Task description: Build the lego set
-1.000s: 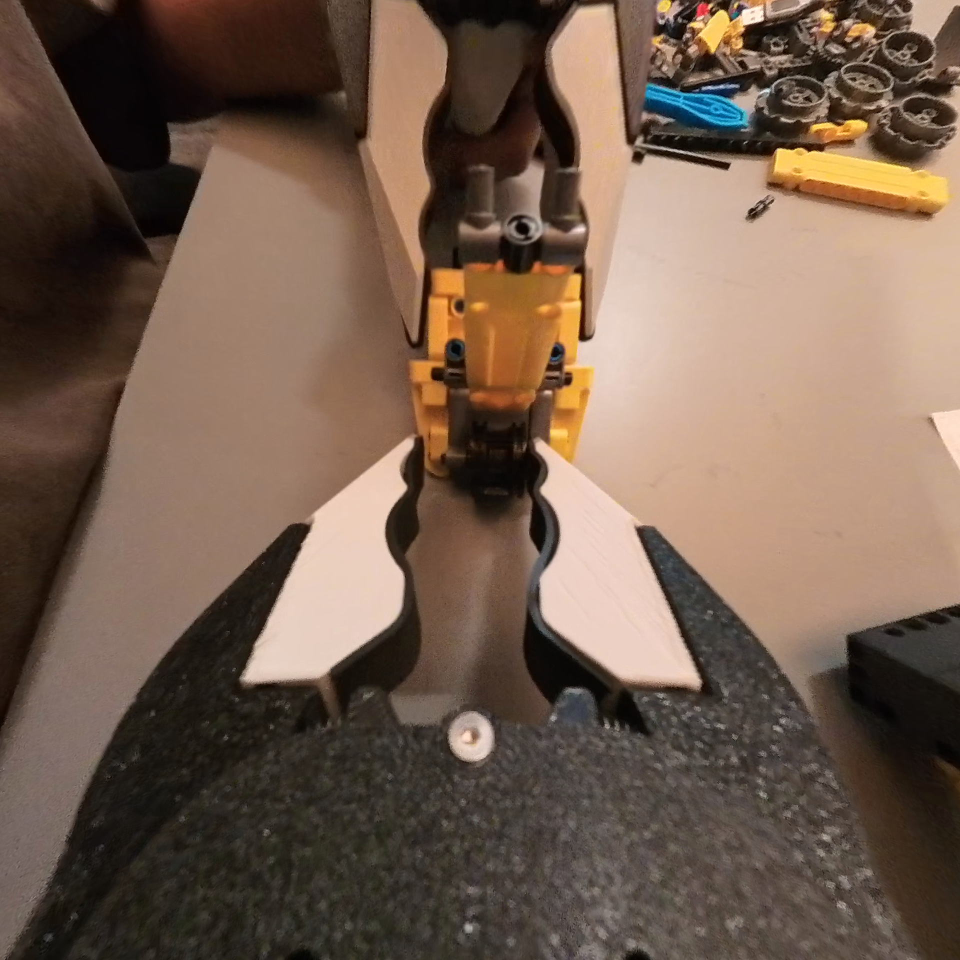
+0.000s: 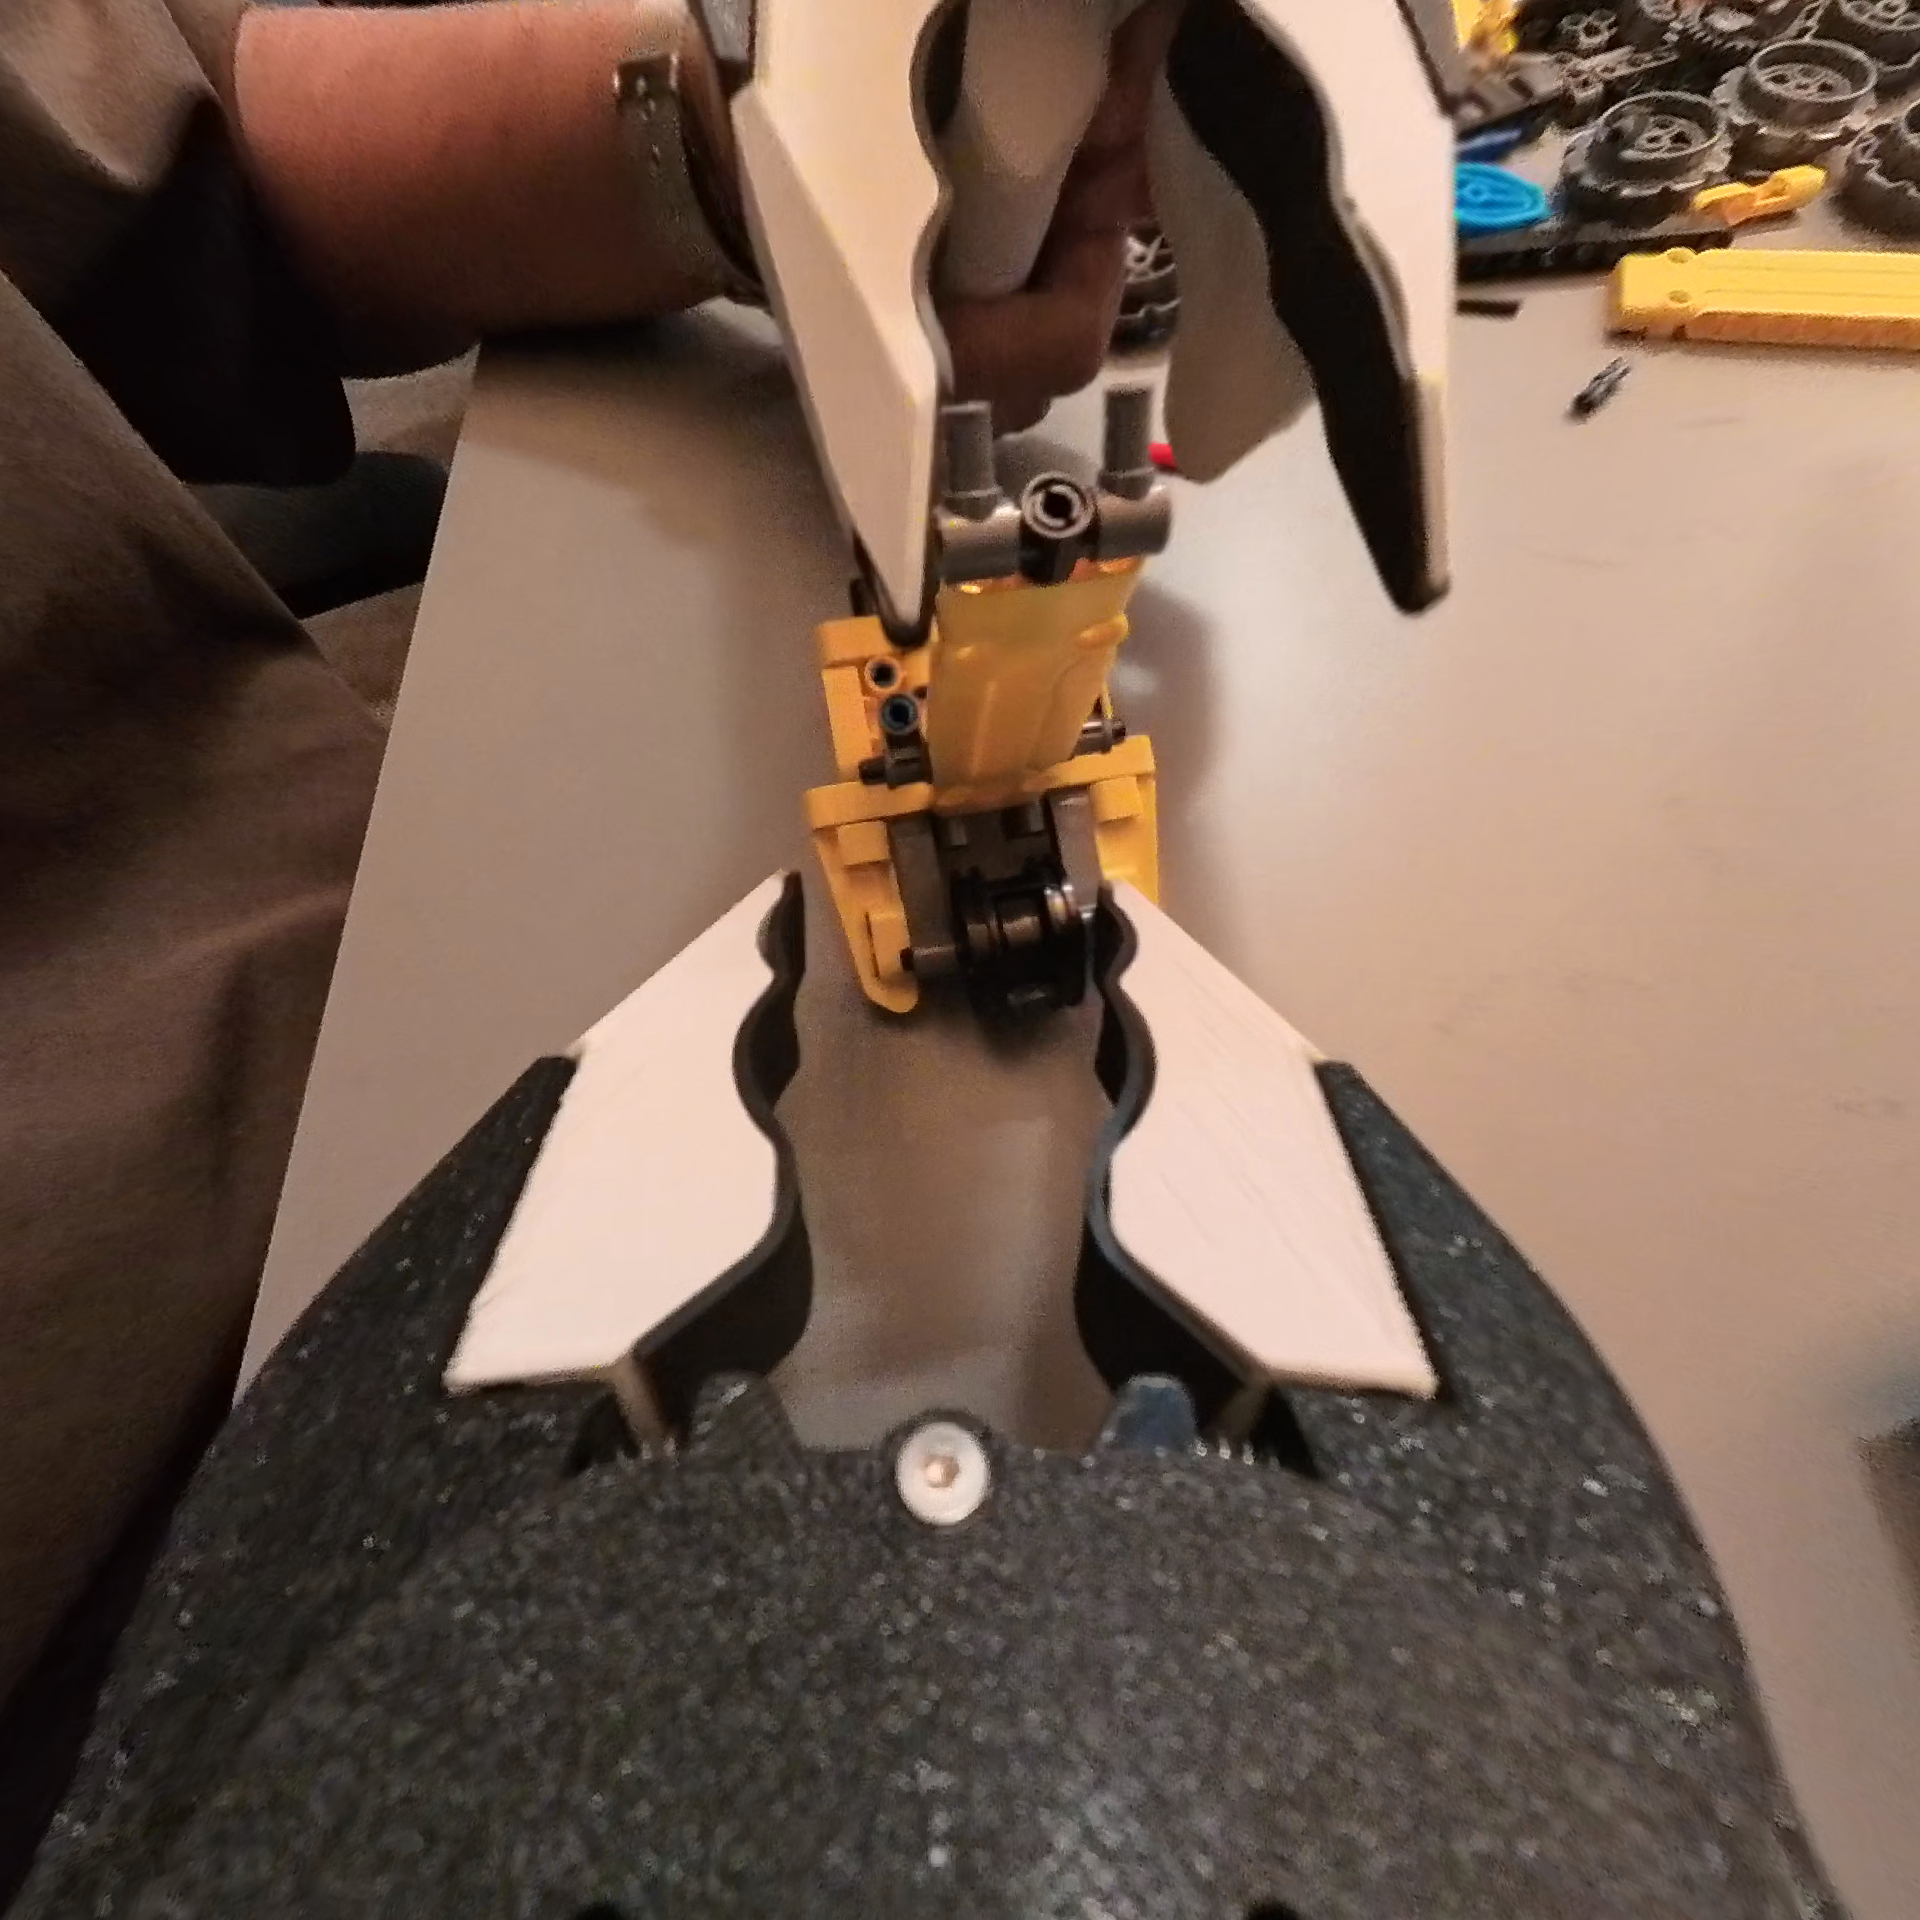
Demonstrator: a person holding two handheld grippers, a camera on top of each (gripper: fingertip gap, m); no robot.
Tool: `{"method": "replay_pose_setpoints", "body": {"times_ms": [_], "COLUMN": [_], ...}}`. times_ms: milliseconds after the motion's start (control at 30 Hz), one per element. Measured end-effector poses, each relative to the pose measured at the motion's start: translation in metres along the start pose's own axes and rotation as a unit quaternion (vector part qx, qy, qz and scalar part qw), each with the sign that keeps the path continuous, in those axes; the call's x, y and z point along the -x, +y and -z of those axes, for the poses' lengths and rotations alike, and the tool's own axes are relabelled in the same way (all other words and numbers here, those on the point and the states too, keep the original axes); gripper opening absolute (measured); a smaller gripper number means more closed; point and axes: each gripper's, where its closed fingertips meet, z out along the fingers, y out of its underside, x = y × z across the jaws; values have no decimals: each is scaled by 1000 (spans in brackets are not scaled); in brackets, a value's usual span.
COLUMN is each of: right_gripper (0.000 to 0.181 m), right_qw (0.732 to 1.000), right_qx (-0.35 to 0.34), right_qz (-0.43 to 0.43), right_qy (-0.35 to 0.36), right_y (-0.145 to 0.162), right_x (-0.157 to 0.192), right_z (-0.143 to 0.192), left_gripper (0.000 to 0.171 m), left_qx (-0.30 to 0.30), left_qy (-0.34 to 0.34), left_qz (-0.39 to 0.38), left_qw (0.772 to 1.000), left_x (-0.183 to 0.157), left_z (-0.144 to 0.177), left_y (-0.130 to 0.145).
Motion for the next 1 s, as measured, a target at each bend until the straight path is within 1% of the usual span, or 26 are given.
{"method": "replay_pose_setpoints", "body": {"times_ms": [100,200,267,367,467,567,600,733,833,933,1000], "right_gripper": [59,63,64,65,57,37,27,26,25,25,25], "right_qw": [1000,999,998,996,996,996,995,990,983,967,949], "right_qx": [-14,-35,-55,-90,-83,-86,-96,-139,-176,-248,-312], "right_qz": [-14,-32,-26,6,28,29,25,-16,-43,-54,-53], "right_qy": [3,-8,-12,-9,-4,-4,-4,-1,4,8,12], "right_y": [-2,-8,-16,-31,-34,-36,-40,-48,-54,-72,-88], "right_x": [-7,-9,-7,-1,2,2,1,-10,-20,-25,-26], "right_z": [6,9,10,8,1,-1,1,13,25,48,71], "left_gripper": [67,68,68,68,70,73,76,84,93,100,100], "left_qx": [-21,-27,-27,-29,-28,-32,-36,-59,-61,-62,-82], "left_qy": [4,6,7,17,24,23,23,27,28,21,13], "left_qz": [20,30,32,39,43,41,42,41,36,27,19], "left_qw": [1000,999,999,999,998,998,998,997,997,998,996], "left_x": [4,7,8,6,4,5,5,5,5,6,6], "left_z": [8,12,12,11,10,12,14,22,24,22,21], "left_y": [-6,-6,-5,-5,-3,-4,-6,-14,-14,-13,-19]}}
